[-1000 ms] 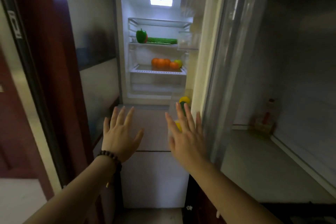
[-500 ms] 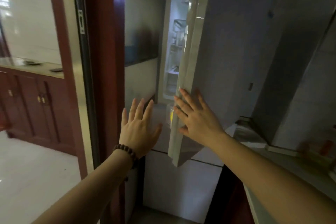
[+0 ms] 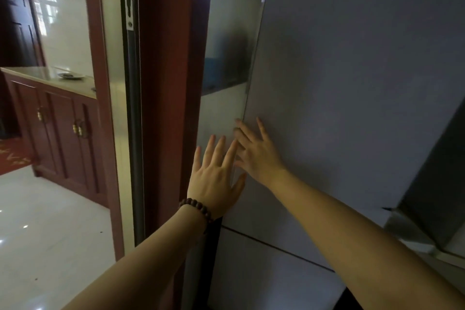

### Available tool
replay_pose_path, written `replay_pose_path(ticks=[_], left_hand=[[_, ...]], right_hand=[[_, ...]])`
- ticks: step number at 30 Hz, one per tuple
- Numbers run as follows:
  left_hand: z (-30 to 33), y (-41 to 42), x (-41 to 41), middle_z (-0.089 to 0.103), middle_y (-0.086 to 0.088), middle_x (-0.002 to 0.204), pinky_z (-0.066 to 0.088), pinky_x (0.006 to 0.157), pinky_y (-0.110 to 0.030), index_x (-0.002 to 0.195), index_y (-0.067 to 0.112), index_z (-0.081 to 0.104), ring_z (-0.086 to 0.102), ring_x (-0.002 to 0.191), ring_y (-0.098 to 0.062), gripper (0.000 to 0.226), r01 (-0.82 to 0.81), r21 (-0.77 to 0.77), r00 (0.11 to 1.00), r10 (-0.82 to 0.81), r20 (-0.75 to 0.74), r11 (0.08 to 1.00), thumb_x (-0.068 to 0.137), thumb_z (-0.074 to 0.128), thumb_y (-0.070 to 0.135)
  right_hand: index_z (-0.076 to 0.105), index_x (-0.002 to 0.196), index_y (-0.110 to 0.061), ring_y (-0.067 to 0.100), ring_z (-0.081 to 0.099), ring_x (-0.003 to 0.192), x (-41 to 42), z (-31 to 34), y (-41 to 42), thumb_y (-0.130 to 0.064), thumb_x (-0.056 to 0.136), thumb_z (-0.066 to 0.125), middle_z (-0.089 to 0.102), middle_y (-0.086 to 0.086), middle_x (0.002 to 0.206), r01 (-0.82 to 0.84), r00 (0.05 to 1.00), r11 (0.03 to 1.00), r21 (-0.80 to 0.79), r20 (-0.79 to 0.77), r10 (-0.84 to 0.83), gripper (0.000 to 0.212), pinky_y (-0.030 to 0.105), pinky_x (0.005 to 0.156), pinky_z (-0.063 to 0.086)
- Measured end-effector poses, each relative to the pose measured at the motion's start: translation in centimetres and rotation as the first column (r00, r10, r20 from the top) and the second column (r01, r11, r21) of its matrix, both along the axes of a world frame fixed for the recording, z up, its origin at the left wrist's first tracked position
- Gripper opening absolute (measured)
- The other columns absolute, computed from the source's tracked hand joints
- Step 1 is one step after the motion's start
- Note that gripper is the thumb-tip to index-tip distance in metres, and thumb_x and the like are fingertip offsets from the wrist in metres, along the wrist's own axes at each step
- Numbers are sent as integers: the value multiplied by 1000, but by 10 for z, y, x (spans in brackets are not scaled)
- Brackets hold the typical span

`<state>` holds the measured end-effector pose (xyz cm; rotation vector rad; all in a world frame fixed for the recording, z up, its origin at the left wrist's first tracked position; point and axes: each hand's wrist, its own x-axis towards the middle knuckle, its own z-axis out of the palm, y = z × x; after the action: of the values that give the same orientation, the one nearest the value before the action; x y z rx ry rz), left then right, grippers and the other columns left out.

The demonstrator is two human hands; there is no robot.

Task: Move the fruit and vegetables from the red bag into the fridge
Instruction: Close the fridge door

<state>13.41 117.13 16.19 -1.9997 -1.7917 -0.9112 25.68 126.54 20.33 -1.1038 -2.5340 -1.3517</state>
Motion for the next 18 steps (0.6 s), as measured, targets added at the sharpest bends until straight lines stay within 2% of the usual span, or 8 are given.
replay_pose_path(ticks=[3, 6, 8, 10, 11, 13, 15, 18], left_hand=[[-4, 34, -6, 8, -3, 157, -3, 116, -46, 149, 26, 4, -9, 143, -20, 74, 9, -7, 1000, -9, 8, 1000, 88, 32, 56], [-14, 63, -10, 6, -4, 157, 1, 116, -48, 149, 26, -1, -7, 144, -23, 78, 26, -53, 1000, -26, 8, 998, 87, 35, 55], [-23, 80, -12, 0, -3, 158, -1, 116, -48, 148, 27, -7, -11, 143, -22, 78, 32, -91, 999, -30, 20, 995, 87, 34, 54], [-30, 93, -12, -3, -1, 158, -3, 116, -47, 146, 29, -11, -14, 143, -21, 77, 46, -128, 998, -41, 41, 991, 86, 28, 56], [-33, 98, -12, -5, -1, 157, -4, 116, -46, 146, 30, -13, -16, 143, -20, 76, 50, -141, 998, -44, 49, 989, 86, 25, 57], [-39, 110, -12, -12, 1, 157, -11, 115, -43, 145, 31, -17, -22, 141, -17, 76, 60, -177, 997, -51, 56, 982, 85, 20, 59], [-42, 120, -15, -16, 2, 156, -17, 113, -40, 145, 30, -18, -25, 139, -15, 75, 53, -183, 998, -45, 49, 982, 86, 18, 59], [-44, 132, -23, -22, 6, 154, -19, 112, -38, 143, 31, -21, -30, 137, -12, 73, 47, -207, 998, -36, 56, 977, 87, 16, 59]], right_hand=[[30, 145, -23, 33, -12, 144, -12, -5, 51, -46, 91, 46, 12, 10, 158, 108, 991, 994, 9, 84, -108, 61, 64, 108, -10], [19, 148, -25, 34, -17, 143, -17, -9, 96, -44, 94, 44, 1, 5, 159, 190, 966, 981, 48, 167, -196, 63, 66, 100, -22], [33, 144, -27, 33, -4, 145, -17, -10, 123, -44, 91, 51, 15, 3, 158, 179, 969, 982, 64, 162, -187, 58, 66, 100, -26], [54, 130, -26, 31, 21, 143, -18, -6, 144, -47, 80, 64, 39, 1, 149, 158, 980, 986, 48, 114, -162, 55, 61, 108, -13], [59, 126, -24, 29, 26, 141, -19, -5, 153, -49, 77, 66, 43, 1, 146, 140, 986, 989, 45, 88, -144, 56, 59, 109, -8], [51, 133, -21, 29, 17, 144, -17, -6, 174, -49, 80, 61, 35, 2, 151, 179, 980, 983, 39, 80, -181, 61, 61, 108, -10], [35, 143, -18, 31, 1, 146, -16, -9, 187, -39, 88, 52, 18, 4, 157, 195, 978, 981, 23, 69, -196, 61, 62, 107, -16], [22, 148, -17, 31, -10, 145, -13, -13, 199, -32, 92, 46, 3, 6, 159, 208, 975, 978, 27, 69, -210, 63, 61, 108, -15]])
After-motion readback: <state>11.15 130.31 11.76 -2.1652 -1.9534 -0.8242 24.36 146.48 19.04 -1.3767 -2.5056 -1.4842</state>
